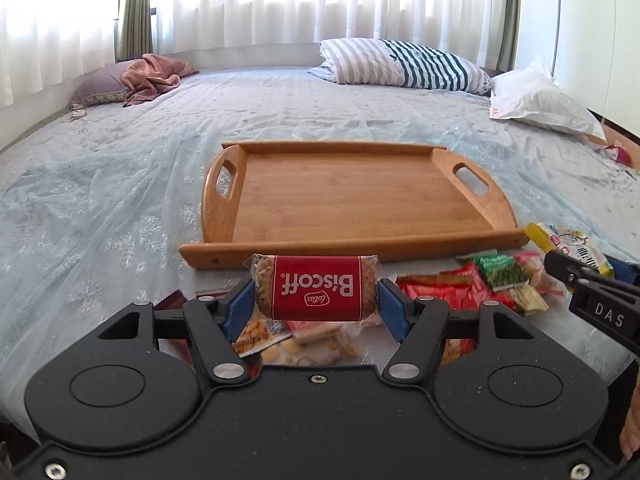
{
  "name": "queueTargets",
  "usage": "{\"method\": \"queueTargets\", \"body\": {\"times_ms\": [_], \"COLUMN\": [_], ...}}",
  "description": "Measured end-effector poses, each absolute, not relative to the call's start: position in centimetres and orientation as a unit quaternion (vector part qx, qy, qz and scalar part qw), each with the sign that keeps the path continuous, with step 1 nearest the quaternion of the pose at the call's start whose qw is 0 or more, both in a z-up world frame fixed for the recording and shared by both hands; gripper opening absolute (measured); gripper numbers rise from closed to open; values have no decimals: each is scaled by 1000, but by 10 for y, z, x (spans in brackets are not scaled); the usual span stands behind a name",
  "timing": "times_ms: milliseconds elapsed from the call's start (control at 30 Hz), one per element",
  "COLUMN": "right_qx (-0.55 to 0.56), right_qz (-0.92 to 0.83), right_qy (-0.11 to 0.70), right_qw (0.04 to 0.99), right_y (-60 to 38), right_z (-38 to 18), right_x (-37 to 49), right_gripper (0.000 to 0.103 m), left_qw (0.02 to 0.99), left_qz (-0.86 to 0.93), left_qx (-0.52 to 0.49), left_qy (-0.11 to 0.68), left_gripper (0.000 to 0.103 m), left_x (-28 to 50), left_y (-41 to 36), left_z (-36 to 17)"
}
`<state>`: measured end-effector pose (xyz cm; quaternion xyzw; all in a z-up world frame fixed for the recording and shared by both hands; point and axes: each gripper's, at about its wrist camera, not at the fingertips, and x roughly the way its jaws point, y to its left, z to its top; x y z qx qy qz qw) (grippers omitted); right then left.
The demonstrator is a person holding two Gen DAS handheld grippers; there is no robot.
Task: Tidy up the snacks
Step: 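Carry the Biscoff pack and yellow bag over the wooden tray with both tools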
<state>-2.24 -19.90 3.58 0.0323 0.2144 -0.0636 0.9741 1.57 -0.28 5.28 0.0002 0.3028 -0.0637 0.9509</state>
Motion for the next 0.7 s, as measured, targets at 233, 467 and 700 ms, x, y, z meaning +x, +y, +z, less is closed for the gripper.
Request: {"method": "queueTargets", "body": {"times_ms": [233, 467, 700], "right_qx": [41, 47, 46], "right_qz": [-44, -23, -8], "right_qy": [210, 216, 227], "right_qw": [976, 975, 973], "right_y": [-198, -200, -206], "right_z": [41, 44, 47], "right_x": [-3, 19, 45], "right_gripper": [58, 58, 58], "left_qw": [949, 947, 942], "left_qz": [-76, -84, -86], "left_qx": [-4, -16, -24], "left_qy": [305, 308, 322], "left_gripper": [64, 64, 64], "left_x": [41, 70, 105], "left_y": [-9, -11, -15], "left_z": [61, 70, 72]}}
